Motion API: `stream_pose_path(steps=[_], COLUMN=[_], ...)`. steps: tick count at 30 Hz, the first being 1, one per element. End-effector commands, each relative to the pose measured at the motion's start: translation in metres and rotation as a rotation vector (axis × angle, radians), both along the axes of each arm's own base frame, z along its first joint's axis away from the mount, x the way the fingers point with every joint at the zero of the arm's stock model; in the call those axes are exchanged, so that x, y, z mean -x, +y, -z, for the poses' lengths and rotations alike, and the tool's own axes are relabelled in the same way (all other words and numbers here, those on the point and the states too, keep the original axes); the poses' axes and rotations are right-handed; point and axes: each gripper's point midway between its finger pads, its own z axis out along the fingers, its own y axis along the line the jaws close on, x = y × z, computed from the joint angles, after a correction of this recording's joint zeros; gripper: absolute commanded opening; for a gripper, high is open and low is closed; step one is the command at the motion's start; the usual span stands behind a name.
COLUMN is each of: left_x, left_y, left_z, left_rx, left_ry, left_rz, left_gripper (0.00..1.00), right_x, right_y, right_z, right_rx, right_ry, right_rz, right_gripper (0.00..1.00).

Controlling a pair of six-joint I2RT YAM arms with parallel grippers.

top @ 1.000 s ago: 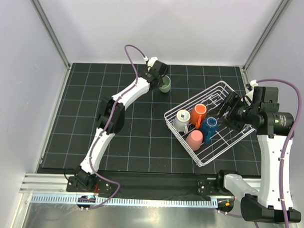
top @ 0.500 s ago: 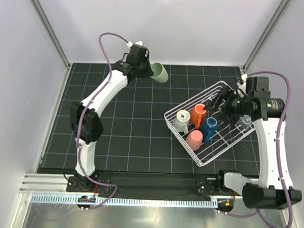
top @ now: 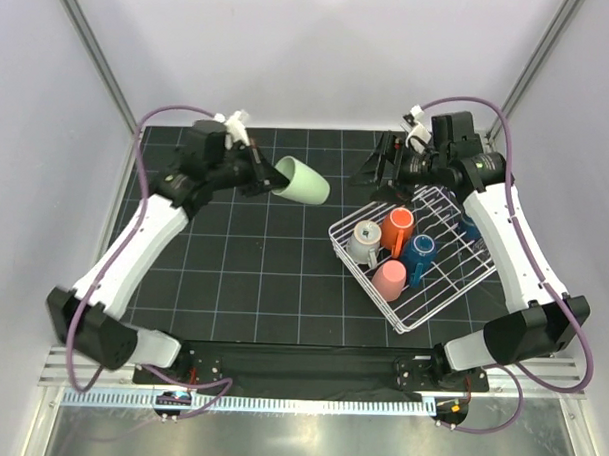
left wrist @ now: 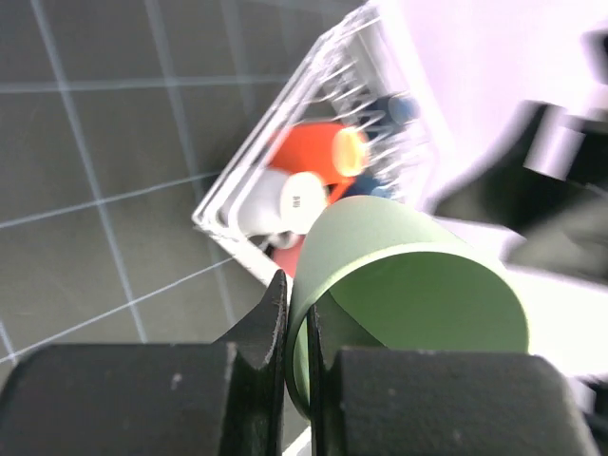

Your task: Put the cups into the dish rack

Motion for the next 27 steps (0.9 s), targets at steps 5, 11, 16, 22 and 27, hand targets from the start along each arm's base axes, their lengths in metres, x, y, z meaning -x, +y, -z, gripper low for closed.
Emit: stream_pose_path(steps=[5,11,16,22,27], left_x=[0.049,0.063,0.060,0.057,0.058], left_y=[0.024,0.026,0.031,0.041,0.037], left_z=[-0.101,-0.158,-0.179,-0.180,-0.177], left_rx=[0.357,0.668,0.899,1.090,1.089], left_ry=[-0.184,-0.239,-0.199,-0.176,-0.150], left_rz=[0.056,0.112,0.113,0.106,0.104], left_gripper=[0.00,0.00,0.00,0.00,0.00], right_x=[0.011,0.034,0.049,0.061,0.059], right_y=[0.058,0.079,0.077,0.076,0.087], right_z=[-0.099,-0.139,-0.169,-0.191,-0.196], right_rx=[-0.305,-0.395,-0.453,-0.538,-0.560], right_ry=[-0.323,-0.436,-0.510,-0.549,-0.552], right_rz=[-0.319,-0.466,-0.508,-0.516,-0.510], right_gripper=[0.97,1.00,0.99,1.00,1.00])
